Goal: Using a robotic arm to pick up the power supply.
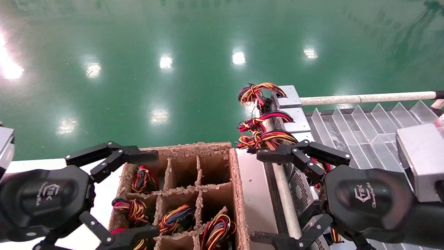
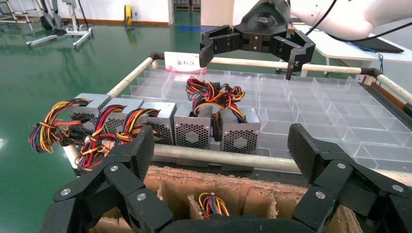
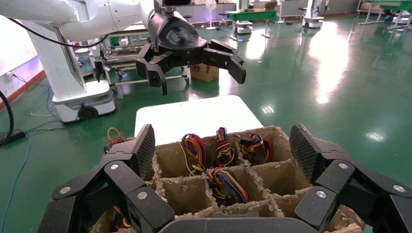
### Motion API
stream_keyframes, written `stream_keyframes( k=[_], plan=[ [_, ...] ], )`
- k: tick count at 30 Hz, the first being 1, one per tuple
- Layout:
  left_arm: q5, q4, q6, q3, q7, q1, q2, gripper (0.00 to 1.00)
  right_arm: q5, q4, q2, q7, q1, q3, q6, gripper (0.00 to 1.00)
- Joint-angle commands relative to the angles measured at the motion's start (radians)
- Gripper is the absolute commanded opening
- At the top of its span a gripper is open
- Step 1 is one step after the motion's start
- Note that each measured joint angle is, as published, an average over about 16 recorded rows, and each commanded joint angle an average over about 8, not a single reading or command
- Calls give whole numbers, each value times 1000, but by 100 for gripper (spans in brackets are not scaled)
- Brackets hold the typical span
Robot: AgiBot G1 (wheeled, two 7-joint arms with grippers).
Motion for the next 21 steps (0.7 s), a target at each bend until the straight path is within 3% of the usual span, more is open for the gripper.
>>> stream_keyframes(
  k=[1, 21],
  plan=[
    [0, 0, 0, 0, 0, 0, 0, 100, 0, 0, 0, 0, 0, 0, 0, 100],
    [0, 0, 0, 0, 0, 0, 0, 100, 0, 0, 0, 0, 0, 0, 0, 100]
  ],
)
